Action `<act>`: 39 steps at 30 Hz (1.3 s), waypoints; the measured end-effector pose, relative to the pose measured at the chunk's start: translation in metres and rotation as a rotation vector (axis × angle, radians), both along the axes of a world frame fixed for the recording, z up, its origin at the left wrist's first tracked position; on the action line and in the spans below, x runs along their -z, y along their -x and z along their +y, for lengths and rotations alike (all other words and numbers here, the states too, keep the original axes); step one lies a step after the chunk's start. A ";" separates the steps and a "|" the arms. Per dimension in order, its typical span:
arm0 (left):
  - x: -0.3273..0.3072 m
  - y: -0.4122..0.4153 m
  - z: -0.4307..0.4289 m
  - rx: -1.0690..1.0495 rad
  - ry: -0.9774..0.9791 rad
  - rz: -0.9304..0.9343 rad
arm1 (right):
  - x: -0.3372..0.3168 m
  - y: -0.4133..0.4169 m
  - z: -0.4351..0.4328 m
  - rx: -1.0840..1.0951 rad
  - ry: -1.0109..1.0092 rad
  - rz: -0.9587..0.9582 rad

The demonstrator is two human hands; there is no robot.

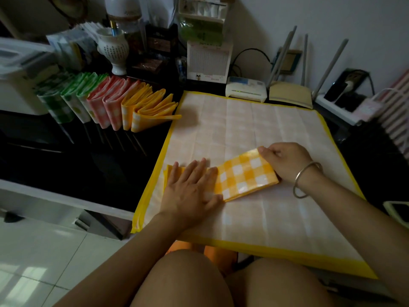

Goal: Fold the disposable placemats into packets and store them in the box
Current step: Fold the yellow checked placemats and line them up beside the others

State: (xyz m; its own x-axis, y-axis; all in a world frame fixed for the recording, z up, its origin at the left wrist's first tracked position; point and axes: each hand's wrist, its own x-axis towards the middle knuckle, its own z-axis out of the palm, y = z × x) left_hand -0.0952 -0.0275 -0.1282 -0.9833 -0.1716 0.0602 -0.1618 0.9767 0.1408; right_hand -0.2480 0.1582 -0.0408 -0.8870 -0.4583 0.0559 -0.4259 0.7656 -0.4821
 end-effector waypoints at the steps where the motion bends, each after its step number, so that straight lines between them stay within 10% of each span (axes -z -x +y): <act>1: -0.001 0.002 0.001 -0.013 0.002 -0.014 | -0.009 -0.003 -0.008 -0.014 0.027 -0.013; 7: -0.004 0.006 -0.002 -0.012 -0.097 0.006 | -0.032 -0.031 -0.080 -0.083 0.073 -0.121; 13: -0.023 -0.011 -0.032 -0.245 -1.492 0.474 | -0.019 -0.058 -0.137 -0.177 -0.059 -0.186; 20: -0.037 -0.014 -0.044 -0.461 -1.900 0.681 | 0.016 -0.074 -0.152 -0.240 -0.011 -0.458; 24: -0.031 -0.020 -0.037 -0.449 -1.431 0.804 | 0.029 -0.074 -0.147 -0.192 0.006 -0.456; 29: 0.000 -0.020 -0.044 -0.163 -0.448 0.321 | 0.029 -0.076 -0.144 -0.107 0.216 -0.639; 32: 0.004 -0.021 -0.044 -0.187 -0.231 0.212 | 0.025 -0.076 -0.139 -0.021 0.356 -0.741; 36: 0.006 -0.021 -0.038 -0.230 -0.138 0.194 | 0.029 -0.060 -0.119 -0.254 0.023 0.147; 39: 0.009 -0.019 -0.038 -0.239 -0.092 0.165 | 0.048 -0.063 -0.110 -0.493 -0.196 0.287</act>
